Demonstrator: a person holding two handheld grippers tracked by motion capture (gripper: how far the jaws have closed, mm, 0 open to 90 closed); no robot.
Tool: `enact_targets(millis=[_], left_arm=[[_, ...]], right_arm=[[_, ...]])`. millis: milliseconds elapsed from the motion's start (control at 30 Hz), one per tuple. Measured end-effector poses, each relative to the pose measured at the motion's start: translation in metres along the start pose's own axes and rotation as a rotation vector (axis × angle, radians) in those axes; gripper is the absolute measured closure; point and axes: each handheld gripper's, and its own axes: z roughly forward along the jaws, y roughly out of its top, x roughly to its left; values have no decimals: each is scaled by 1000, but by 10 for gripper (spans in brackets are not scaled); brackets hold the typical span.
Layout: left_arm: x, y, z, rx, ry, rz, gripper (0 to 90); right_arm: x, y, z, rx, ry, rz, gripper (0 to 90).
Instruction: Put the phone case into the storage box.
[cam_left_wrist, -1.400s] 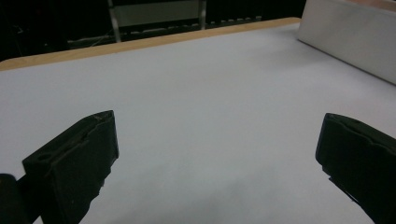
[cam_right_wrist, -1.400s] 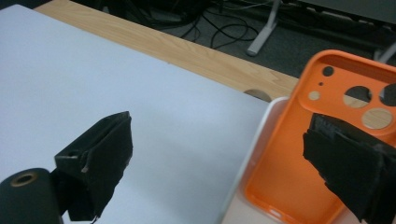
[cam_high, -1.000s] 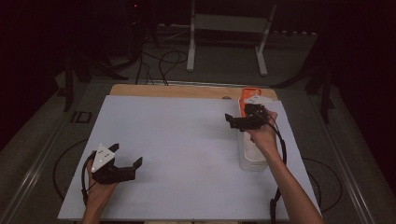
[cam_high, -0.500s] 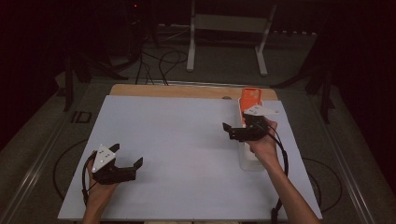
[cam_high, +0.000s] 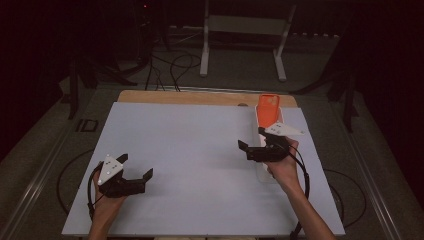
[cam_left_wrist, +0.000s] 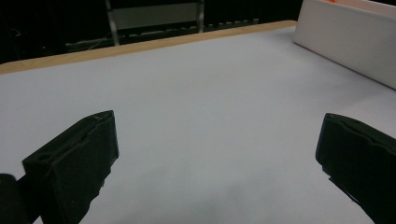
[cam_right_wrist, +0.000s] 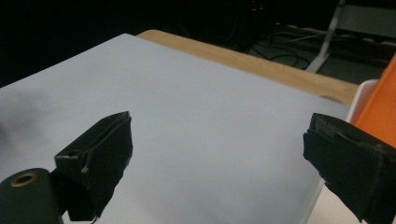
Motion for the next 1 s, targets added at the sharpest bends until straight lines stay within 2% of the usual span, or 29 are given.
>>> enact_targets(millis=[100,533,700,733,1000], left_arm=[[0,0,0,1,-2,4,1],[-3,2,-1,-2,-16,23,1],[-5,3,-1,-8,-23,29,1],[-6,3,-1,-11,-26,29,1],[-8,3,-3,-35,-52,49,1]], right_arm=[[4,-8,-5,-9,20,1,79],[24,-36,-21,-88,43,-40,79],[28,-41,-23,-94,50,-42,79],[32,-45,-25,-120,61,-39,79],[35,-57,-26,-123,59,-55,79]])
